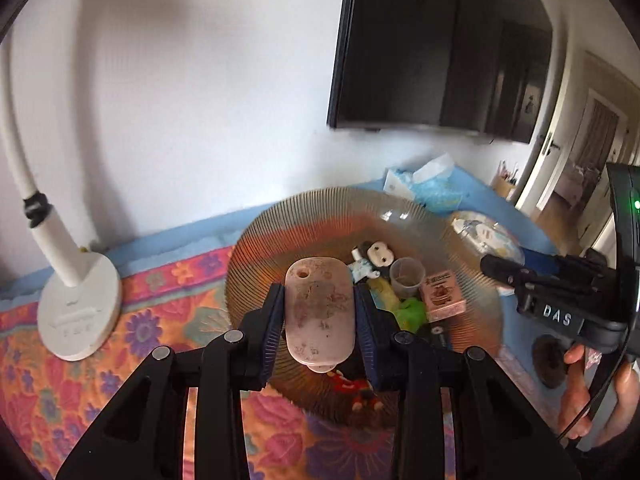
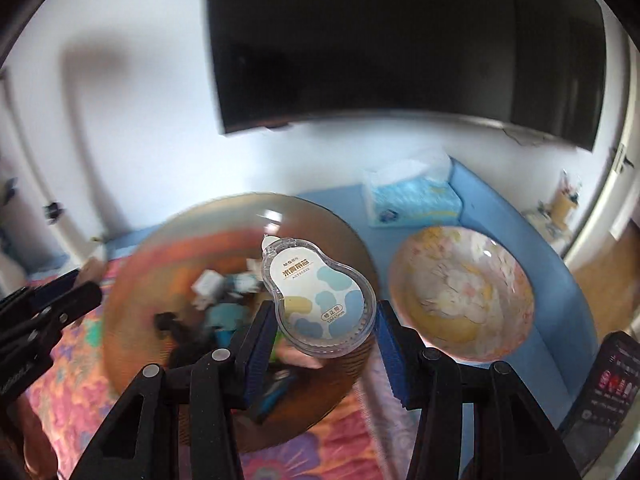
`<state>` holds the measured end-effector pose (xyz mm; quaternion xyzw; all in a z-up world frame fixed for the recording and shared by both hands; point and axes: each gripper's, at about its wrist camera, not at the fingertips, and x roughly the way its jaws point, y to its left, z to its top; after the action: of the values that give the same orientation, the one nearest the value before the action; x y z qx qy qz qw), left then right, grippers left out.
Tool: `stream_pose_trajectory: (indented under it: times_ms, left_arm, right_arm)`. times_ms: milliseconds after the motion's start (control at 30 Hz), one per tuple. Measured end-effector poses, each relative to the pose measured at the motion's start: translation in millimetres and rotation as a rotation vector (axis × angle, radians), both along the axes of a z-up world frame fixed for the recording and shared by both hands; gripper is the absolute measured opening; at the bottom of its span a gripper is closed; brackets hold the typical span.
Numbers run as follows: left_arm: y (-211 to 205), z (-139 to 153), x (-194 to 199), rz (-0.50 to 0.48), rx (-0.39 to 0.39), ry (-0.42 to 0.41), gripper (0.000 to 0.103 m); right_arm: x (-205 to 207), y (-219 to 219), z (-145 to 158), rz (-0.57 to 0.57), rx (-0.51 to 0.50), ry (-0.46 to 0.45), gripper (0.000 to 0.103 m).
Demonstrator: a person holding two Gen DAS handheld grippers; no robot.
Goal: Organize rigid objects
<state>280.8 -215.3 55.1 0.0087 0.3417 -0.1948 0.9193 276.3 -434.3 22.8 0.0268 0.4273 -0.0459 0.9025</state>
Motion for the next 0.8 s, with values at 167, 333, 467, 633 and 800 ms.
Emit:
stream_pose_trajectory:
  times_ms: [167, 333, 467, 633, 800]
  left_arm:
    - [-13.9, -10.4, 18.9, -0.007, -0.022, 0.021, 0.043]
    - [23.2, 6.5, 6.3, 0.073, -0.073, -0.061, 0.082]
    - [78.7, 14.9, -12.7, 0.147, -0.113, -0.056, 0.082]
    - [160.6, 37.6, -51.7, 0.302, -0.179, -0.08, 0.082]
    - [216.8, 58.1, -100.1, 0.455, -0.145, -0.128, 0.083]
  right_arm:
    - [29.8, -19.3, -21.0, -0.057, 0.047, 0.048, 0.049]
    - [26.8, -39.0, -15.2, -0.081, 0.09, 0.03, 0.064]
    - [3.6, -42.0, -3.3, -0.081, 0.184, 0.005, 0.064]
    - [-23.2, 13.2, 41.8, 0.081, 0.236, -0.066, 0.064]
    - [-52.4, 106.0, 77.8, 0.322, 0.213, -0.131, 0.068]
